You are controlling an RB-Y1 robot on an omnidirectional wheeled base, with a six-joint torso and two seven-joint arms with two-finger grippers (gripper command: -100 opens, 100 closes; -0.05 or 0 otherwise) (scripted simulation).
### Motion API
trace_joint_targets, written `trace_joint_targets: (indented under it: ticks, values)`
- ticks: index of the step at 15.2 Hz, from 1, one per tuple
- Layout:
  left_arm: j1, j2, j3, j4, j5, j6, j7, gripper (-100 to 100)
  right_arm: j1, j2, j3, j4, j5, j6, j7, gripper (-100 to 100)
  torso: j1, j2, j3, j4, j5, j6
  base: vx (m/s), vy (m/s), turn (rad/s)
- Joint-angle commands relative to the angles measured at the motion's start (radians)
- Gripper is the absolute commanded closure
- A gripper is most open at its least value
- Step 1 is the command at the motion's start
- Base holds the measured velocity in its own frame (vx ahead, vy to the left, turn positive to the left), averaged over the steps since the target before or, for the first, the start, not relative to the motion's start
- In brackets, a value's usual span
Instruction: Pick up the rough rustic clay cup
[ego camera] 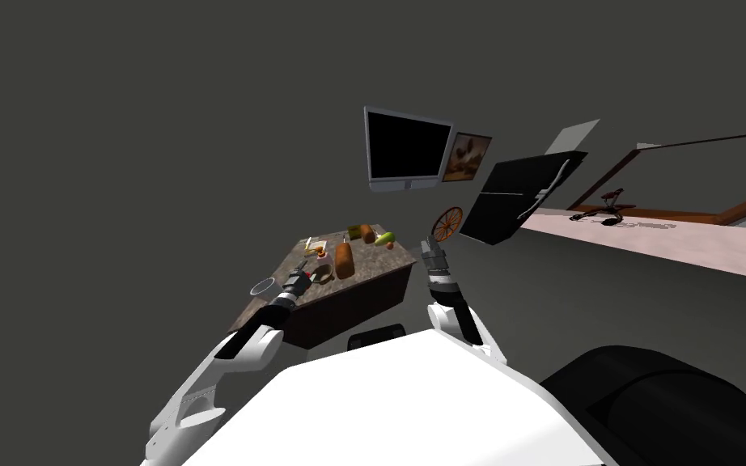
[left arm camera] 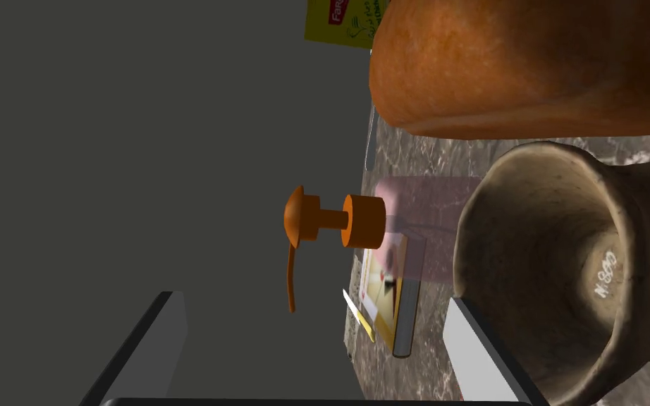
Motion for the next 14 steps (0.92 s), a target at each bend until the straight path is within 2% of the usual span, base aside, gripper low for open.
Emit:
trace_joint_targets:
  ticks: [1,2,4,5,7,8,10,11,13,14]
  values:
    - [-0.001,0.008,0.0,0.0,0.008,0.036,0.011,-100,0.0,0.0,0.0,0.0,0.0,0.0,0.0,0,0.0,0.0,0.0,0.0,0.0,0.0,-0.002,-0.034,0.0]
    - [-0.007,0.036,0.003,0.004,0.034,0.068,0.039,-100,0.0,0.0,0.0,0.0,0.0,0.0,0.0,0,0.0,0.0,0.0,0.0,0.0,0.0,0.002,-0.041,-0.005]
    - [-0.007,0.036,0.003,0.004,0.034,0.092,0.039,-100,0.0,0.0,0.0,0.0,0.0,0.0,0.0,0,0.0,0.0,0.0,0.0,0.0,0.0,0.002,-0.039,-0.003]
    - [-0.014,0.065,0.005,0.008,0.059,0.129,0.068,-100,0.0,0.0,0.0,0.0,0.0,0.0,0.0,0,0.0,0.0,0.0,0.0,0.0,0.0,0.002,-0.038,-0.007]
    - [-0.014,0.065,0.005,0.008,0.059,0.148,0.068,-100,0.0,0.0,0.0,0.0,0.0,0.0,0.0,0,0.0,0.0,0.0,0.0,0.0,0.0,0.0,-0.033,-0.003]
    - [-0.02,0.092,0.008,0.011,0.085,0.177,0.097,-100,0.0,0.0,0.0,0.0,0.0,0.0,0.0,0,0.001,0.0,0.0,0.0,0.0,0.0,0.002,-0.039,-0.007]
    - [-0.02,0.092,0.008,0.011,0.085,0.203,0.097,-100,0.0,0.0,0.0,0.0,0.0,0.0,0.0,0,0.0,0.0,0.0,0.0,0.0,0.0,0.005,-0.037,-0.004]
    - [-0.026,0.12,0.011,0.015,0.111,0.235,0.125,-100,0.0,0.0,0.0,0.0,0.0,0.0,0.0,0,0.0,-0.001,0.0,0.0,0.0,0.0,0.011,-0.033,-0.007]
    - [-0.026,0.12,0.011,0.015,0.111,0.259,0.125,-100,0.0,0.0,0.0,0.0,0.0,0.0,0.0,0,0.001,-0.001,-0.001,0.0,0.0,0.0,0.01,-0.032,-0.004]
    - [-0.033,0.146,0.014,0.019,0.136,0.292,0.153,-100,0.0,0.0,0.0,0.0,0.0,0.0,0.0,0,0.001,-0.001,-0.001,0.0,0.0,0.0,0.011,-0.037,-0.01]
